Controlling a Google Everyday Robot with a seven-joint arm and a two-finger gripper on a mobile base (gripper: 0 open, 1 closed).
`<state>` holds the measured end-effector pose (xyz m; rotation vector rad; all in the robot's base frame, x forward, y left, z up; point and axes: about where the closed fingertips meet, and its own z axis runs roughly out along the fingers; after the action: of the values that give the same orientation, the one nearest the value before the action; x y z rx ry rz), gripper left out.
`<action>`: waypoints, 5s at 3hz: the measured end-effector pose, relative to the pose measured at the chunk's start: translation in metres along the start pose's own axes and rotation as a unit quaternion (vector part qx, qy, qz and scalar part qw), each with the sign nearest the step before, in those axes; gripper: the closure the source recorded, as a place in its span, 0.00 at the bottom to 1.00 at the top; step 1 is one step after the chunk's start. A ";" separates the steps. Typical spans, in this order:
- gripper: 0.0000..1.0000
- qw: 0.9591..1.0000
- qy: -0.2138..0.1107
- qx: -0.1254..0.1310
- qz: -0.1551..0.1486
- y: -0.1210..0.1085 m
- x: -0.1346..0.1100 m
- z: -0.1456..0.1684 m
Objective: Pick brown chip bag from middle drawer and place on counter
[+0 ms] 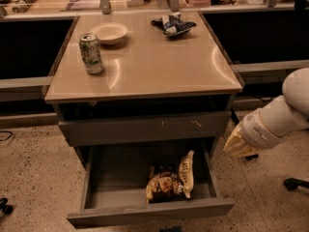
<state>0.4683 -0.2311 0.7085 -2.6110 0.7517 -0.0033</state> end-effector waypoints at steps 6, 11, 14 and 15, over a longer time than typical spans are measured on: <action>0.58 0.951 -0.059 0.089 -0.289 -0.006 -0.005 0.142; 0.23 0.949 -0.095 0.122 -0.274 0.006 0.017 0.257; 0.67 0.948 -0.122 0.114 -0.272 0.010 0.009 0.281; 0.91 0.948 -0.122 0.114 -0.272 0.010 0.009 0.281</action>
Offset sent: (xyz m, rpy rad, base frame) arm 0.0303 0.0485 -0.1027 0.3595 -0.1843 0.5144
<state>0.5035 -0.1319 0.4475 -2.4467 -0.0656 0.0669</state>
